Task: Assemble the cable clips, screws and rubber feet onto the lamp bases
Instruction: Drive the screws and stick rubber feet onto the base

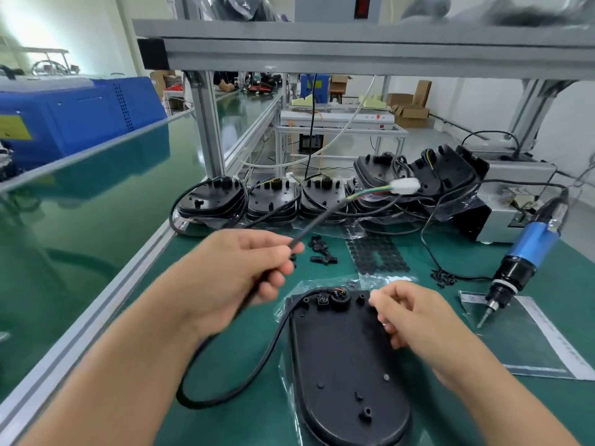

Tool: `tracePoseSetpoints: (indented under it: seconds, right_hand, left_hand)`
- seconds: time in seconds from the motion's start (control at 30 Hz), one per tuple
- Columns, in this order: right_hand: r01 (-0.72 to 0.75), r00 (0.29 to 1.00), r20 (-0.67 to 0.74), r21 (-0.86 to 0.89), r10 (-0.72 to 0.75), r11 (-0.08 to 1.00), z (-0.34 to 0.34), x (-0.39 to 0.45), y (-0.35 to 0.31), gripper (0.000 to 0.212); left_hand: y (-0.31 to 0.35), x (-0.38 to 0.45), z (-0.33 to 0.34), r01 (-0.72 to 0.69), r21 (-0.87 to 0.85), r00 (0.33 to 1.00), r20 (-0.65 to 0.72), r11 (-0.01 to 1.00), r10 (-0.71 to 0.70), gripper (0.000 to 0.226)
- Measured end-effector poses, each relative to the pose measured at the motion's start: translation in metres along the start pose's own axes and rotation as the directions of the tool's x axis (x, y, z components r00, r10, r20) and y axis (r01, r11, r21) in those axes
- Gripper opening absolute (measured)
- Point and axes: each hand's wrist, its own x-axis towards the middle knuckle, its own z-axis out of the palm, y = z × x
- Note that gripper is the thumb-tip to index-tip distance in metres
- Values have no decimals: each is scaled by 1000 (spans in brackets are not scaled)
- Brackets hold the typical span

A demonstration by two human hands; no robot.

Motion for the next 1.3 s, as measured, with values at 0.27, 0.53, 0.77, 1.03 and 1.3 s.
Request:
tracePoseSetpoints:
  seconds: [0.27,0.53,0.77,1.03,1.3]
  right_hand:
    - [-76,997,15,337,76,938,1,-15,-18,53]
    - [110,994,13,-63,-110,992,-3,0,-23,18]
    - [360,931,152,-532,-331,766,-1,1,-33,14]
    - [229,972,197,-675,-127,701,-7,-24,-18,50]
    - [35,984,166,-535,64,844,5,-20,-8,65]
  left_hand:
    - [-57,1,90,-36,286,997,-59,958,55,9]
    - [-52,16,80,-310,881,853,92,357,515,17]
    - [-24,46,46,-333,871,768,473,-361,432,29]
    - [-52,21,4,-107,973,913,15,204,408,30]
    - [-86,-2,8,110,809,972,-210,577,109,90]
